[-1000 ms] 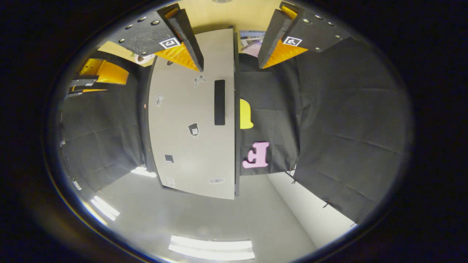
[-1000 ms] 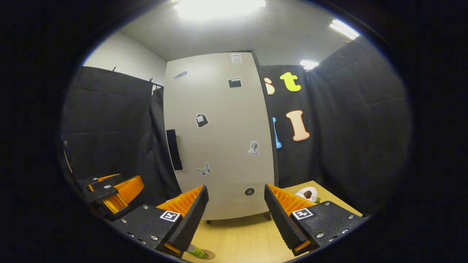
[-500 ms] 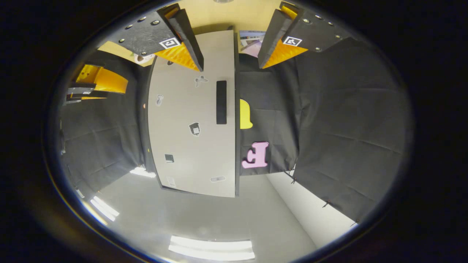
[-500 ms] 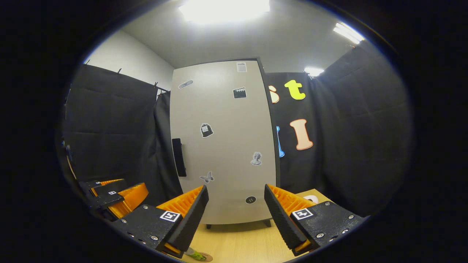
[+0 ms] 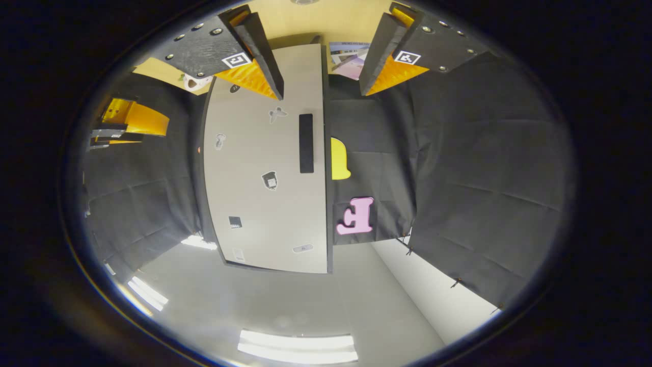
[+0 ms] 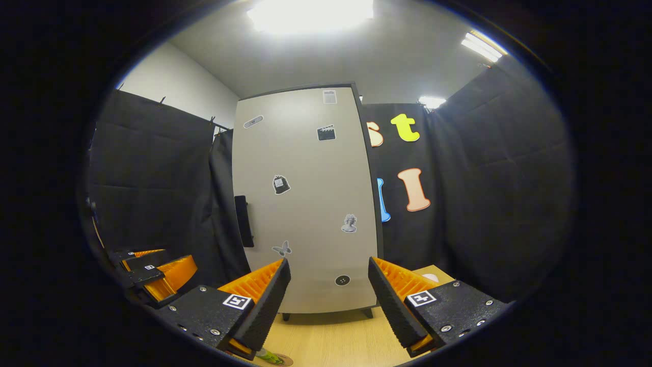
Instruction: Open the cabinet door with the right hand, grasp the bottle in the cabinet with the left hand and place it on the coaster, then close the cabinet door with the right hand.
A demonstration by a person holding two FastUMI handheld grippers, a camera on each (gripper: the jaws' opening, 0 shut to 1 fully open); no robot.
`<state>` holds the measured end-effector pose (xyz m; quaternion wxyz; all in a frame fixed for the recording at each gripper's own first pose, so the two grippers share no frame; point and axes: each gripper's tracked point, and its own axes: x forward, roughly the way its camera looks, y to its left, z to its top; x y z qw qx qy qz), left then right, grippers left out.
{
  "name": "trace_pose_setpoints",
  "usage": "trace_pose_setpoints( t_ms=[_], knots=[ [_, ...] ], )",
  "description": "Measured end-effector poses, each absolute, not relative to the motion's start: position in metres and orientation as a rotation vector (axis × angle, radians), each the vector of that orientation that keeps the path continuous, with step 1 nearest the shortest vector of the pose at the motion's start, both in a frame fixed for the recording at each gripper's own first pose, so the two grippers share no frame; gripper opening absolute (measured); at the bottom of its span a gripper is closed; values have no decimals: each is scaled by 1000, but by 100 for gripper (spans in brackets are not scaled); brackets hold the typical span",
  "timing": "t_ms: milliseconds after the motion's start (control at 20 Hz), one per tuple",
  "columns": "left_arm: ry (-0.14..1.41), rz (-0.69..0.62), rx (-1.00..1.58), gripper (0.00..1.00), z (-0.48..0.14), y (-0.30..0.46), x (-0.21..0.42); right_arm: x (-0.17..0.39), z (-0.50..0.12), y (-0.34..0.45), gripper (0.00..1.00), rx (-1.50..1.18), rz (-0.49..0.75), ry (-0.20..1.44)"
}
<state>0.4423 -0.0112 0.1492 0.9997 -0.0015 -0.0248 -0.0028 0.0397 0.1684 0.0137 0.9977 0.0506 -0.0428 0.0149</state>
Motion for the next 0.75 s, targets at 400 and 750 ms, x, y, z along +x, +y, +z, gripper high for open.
trace_pose_setpoints(
  t_ms=[400,750],
  knots=[
    [-52,-33,33,86,152,-15,442,45,14,160,95,114,2,-85],
    [-41,-36,5,81,150,-14,442,48,12,158,95,82,-11,-61]
  ],
)
